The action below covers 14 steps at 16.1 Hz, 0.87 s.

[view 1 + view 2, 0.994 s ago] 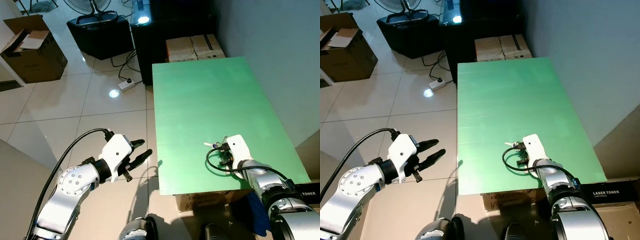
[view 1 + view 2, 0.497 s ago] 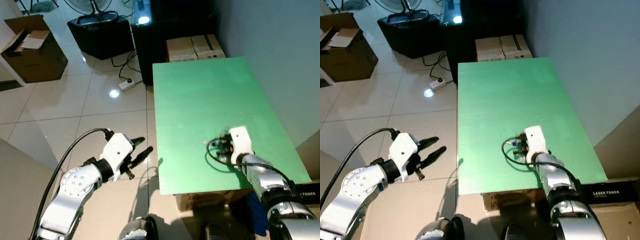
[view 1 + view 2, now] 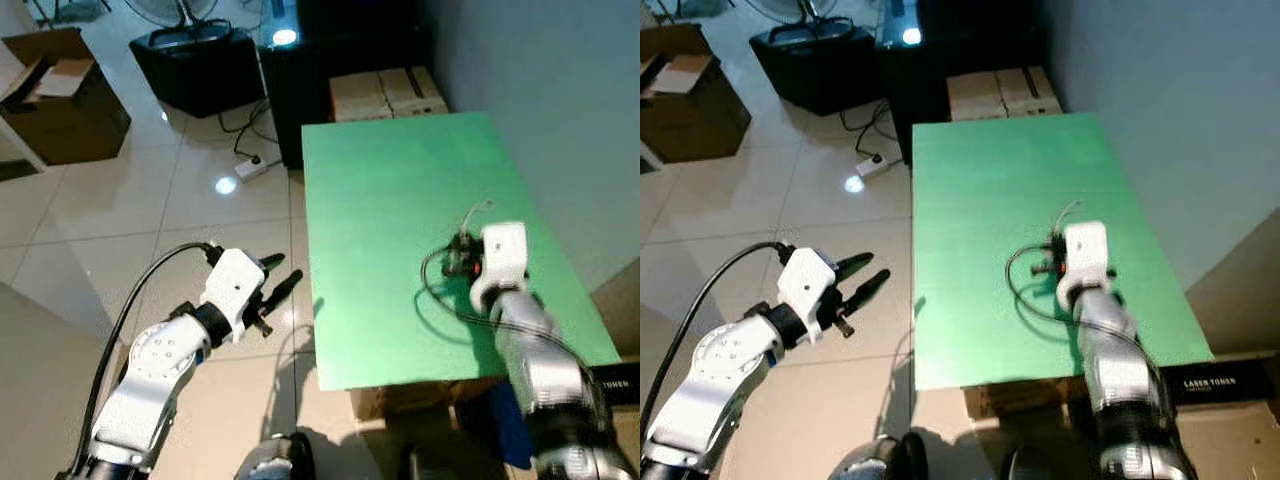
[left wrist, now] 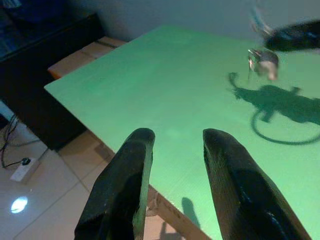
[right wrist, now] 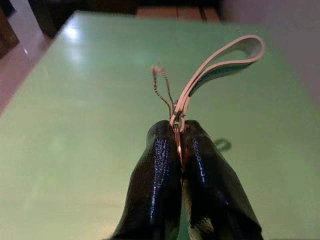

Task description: Hang keys on a hook

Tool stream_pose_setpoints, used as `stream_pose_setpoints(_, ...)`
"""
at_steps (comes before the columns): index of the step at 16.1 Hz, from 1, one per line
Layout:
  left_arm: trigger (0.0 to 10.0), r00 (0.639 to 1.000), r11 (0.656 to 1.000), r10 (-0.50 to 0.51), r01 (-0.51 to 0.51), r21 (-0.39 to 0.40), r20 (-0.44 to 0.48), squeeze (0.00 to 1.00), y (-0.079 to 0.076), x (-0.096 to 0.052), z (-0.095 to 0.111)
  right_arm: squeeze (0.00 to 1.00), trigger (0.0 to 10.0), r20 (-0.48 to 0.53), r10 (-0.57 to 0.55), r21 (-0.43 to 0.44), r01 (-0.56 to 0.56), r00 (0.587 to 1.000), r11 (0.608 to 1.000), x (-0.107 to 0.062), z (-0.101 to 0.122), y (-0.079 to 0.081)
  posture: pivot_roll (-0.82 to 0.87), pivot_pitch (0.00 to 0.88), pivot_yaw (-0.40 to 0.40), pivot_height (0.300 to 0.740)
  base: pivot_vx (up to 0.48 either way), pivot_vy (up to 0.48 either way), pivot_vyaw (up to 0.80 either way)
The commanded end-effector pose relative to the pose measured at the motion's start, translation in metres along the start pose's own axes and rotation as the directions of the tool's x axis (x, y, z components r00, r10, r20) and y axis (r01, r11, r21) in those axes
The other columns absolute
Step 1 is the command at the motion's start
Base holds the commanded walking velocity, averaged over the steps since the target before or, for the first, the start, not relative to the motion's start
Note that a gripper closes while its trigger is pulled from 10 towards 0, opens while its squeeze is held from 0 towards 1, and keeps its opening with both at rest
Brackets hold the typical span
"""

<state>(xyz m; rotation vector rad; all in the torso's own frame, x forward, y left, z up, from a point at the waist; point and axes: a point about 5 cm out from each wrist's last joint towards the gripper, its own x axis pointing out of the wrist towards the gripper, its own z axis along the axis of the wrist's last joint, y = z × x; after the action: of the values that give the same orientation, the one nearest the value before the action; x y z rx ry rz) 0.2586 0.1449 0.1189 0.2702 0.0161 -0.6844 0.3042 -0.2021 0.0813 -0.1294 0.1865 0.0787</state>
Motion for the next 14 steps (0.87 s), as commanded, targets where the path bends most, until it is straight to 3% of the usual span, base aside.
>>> stream_pose_setpoints(1, 10.0, 0.999, 0.999, 0.034, -0.034, 0.023, -0.006, 0.0, 0.004, 0.001, -0.002, 0.0, 0.0, 0.014, -0.016, -0.017, 0.017, 1.0, 1.0, -0.002, 0.004, 0.0, -0.07, 0.13, 0.129, 0.74, 0.0, 0.0, 0.0)
stream_pose_setpoints(3, 10.0, 0.996, 0.996, 0.084, -0.085, 0.014, 0.033, 0.0, 0.013, 0.009, 0.003, 0.0, 0.0, 0.037, -0.034, -0.103, 0.038, 0.999, 0.994, -0.012, 0.006, 0.003, -0.09, 0.102, 0.131, 0.74, 0.0, 0.0, 0.0)
stream_pose_setpoints(5, 10.0, 0.993, 0.994, 0.106, -0.107, 0.013, 0.053, 0.0, 0.016, 0.013, 0.005, 0.0, 0.0, 0.061, -0.059, -0.095, 0.065, 0.996, 0.993, -0.019, 0.01, 0.007, -0.11, 0.077, 0.127, 0.74, 0.0, 0.0, 0.0)
stream_pose_setpoints(6, 10.0, 0.989, 0.992, 0.129, -0.129, -0.011, 0.071, 0.0, 0.018, 0.016, 0.006, 0.0, 0.0, 0.091, -0.065, -0.162, 0.079, 0.994, 0.984, -0.022, 0.014, 0.009, -0.12, 0.064, 0.116, 0.74, 0.0, 0.0, 0.0)
stream_pose_setpoints(7, 10.0, 0.985, 0.988, 0.15, -0.146, -0.041, 0.091, 0.0, 0.019, 0.019, 0.007, 0.0, 0.0, 0.122, -0.045, -0.306, 0.081, 0.992, 0.949, -0.025, 0.018, 0.011, -0.13, 0.063, 0.105, 0.74, 0.0, 0.0, 0.0)
stream_pose_setpoints(8, 10.0, 0.976, 0.981, 0.183, -0.174, -0.087, 0.118, 0.0, 0.02, 0.021, 0.011, 0.0, 0.0, 0.137, -0.015, -0.455, 0.076, 0.99, 0.887, -0.029, 0.02, 0.012, -0.14, 0.063, 0.095, 0.74, 0.0, 0.0, 0.0)
stream_pose_setpoints(10, 10.0, 0.972, 0.977, 0.199, -0.186, -0.106, 0.124, 0.0, 0.019, 0.021, 0.009, 0.0, 0.0, 0.143, 0.031, -0.6, 0.062, 0.989, 0.798, -0.036, 0.021, 0.014, -0.14, 0.061, 0.082, 0.74, 0.0, 0.0, 0.0)
stream_pose_setpoints(14, 10.0, 0.973, 0.976, 0.202, -0.19, -0.109, 0.113, 0.0, 0.016, 0.017, 0.003, 0.0, 0.0, 0.187, 0.018, -0.64, 0.108, 0.982, 0.761, -0.04, 0.029, 0.017, -0.15, 0.076, 0.08, 0.74, 0.0, 0.0, 0.0)
